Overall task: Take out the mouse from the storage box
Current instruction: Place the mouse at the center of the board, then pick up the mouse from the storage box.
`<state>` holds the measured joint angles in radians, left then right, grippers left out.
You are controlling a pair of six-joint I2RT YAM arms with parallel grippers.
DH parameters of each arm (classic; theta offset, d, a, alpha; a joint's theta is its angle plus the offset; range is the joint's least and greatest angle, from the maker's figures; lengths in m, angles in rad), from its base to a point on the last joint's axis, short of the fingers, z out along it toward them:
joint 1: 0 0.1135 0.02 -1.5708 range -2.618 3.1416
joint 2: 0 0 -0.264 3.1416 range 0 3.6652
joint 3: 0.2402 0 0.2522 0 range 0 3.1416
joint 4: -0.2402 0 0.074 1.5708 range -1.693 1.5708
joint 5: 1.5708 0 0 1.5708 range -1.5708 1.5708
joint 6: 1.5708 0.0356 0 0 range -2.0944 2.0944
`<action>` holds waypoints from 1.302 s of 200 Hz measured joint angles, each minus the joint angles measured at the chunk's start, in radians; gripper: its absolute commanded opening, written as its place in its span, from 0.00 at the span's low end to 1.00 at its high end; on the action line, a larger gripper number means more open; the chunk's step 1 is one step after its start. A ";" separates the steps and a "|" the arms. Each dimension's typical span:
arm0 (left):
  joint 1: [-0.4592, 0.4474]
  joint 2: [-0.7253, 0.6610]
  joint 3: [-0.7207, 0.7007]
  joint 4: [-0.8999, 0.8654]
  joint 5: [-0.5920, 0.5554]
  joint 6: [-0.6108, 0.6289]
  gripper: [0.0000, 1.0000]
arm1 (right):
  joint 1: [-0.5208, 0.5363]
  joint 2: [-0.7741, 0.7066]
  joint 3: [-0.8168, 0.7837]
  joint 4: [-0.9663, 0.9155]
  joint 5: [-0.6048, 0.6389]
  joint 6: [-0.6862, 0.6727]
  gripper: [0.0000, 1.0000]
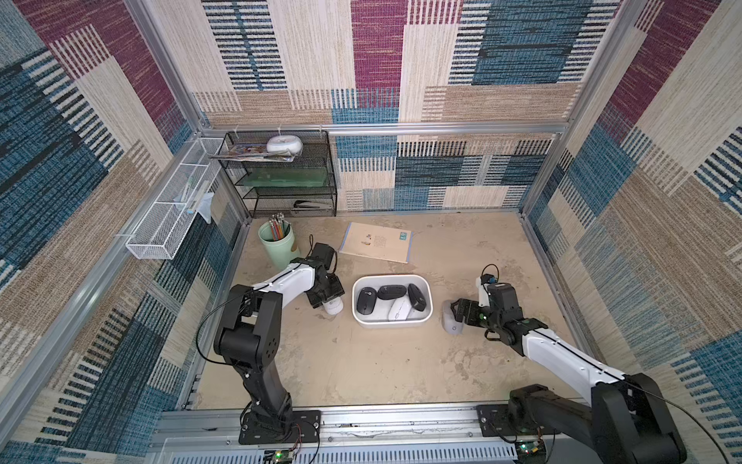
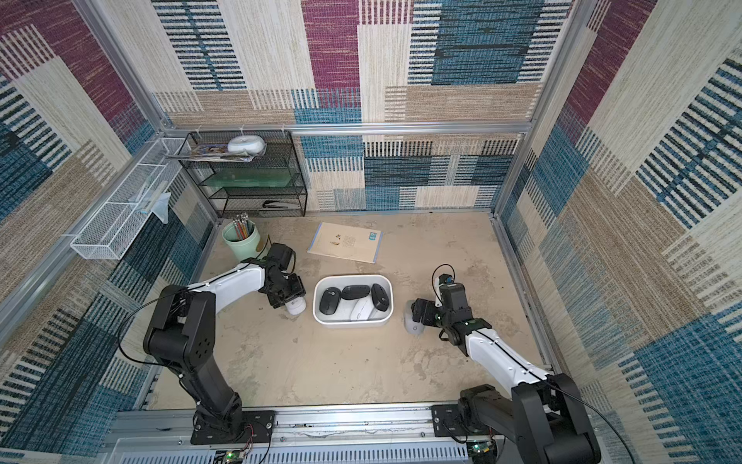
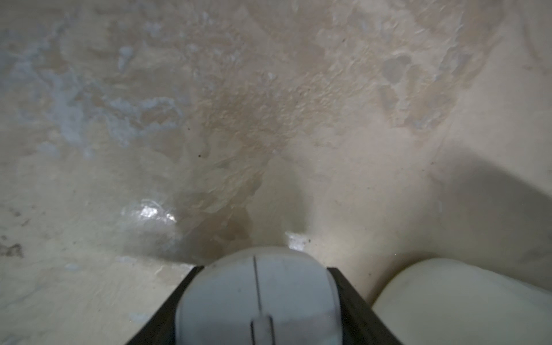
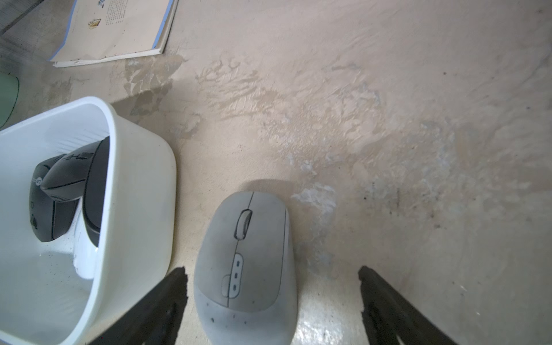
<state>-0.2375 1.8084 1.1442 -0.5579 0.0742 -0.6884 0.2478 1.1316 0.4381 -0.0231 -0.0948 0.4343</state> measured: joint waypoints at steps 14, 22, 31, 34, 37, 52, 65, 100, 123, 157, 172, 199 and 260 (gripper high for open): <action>0.002 0.008 -0.002 0.011 0.000 0.006 0.65 | 0.000 0.000 0.000 0.000 0.000 0.000 0.93; 0.002 0.010 -0.003 0.015 0.002 0.008 0.68 | 0.000 -0.001 0.000 0.000 0.000 0.000 0.92; 0.002 0.010 -0.004 0.019 0.003 0.008 0.71 | 0.000 -0.003 0.000 0.000 -0.001 -0.001 0.92; 0.002 0.010 -0.005 0.021 0.003 0.008 0.72 | 0.000 -0.003 0.000 0.000 -0.001 -0.001 0.93; 0.002 0.010 -0.005 0.024 0.003 0.008 0.73 | 0.000 -0.004 0.000 0.000 -0.003 -0.001 0.92; 0.002 0.008 -0.008 0.034 0.008 0.007 0.77 | 0.000 -0.007 0.000 0.000 -0.004 -0.001 0.92; 0.002 -0.001 -0.019 0.048 0.014 0.007 0.82 | 0.000 -0.014 0.000 0.000 -0.008 -0.001 0.92; 0.003 -0.075 -0.094 0.077 0.002 0.002 0.86 | 0.017 -0.027 0.016 -0.014 -0.011 0.000 0.91; -0.001 -0.226 -0.194 0.093 -0.032 -0.014 0.88 | 0.090 -0.034 0.074 -0.053 0.008 0.010 0.89; -0.012 -0.486 -0.356 0.118 -0.109 -0.027 0.89 | 0.257 0.008 0.209 -0.121 0.097 0.019 0.89; -0.016 -0.576 -0.421 0.137 -0.129 -0.024 0.89 | 0.322 0.062 0.274 -0.153 0.146 0.022 0.88; -0.035 -0.705 -0.530 0.177 -0.134 0.010 0.89 | 0.422 0.188 0.391 -0.210 0.217 0.022 0.87; -0.047 -0.821 -0.649 0.296 -0.130 0.082 0.89 | 0.537 0.458 0.629 -0.363 0.322 0.014 0.75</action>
<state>-0.2848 0.9878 0.4950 -0.2615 -0.0563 -0.6064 0.7853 1.5894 1.0672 -0.3862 0.2268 0.4488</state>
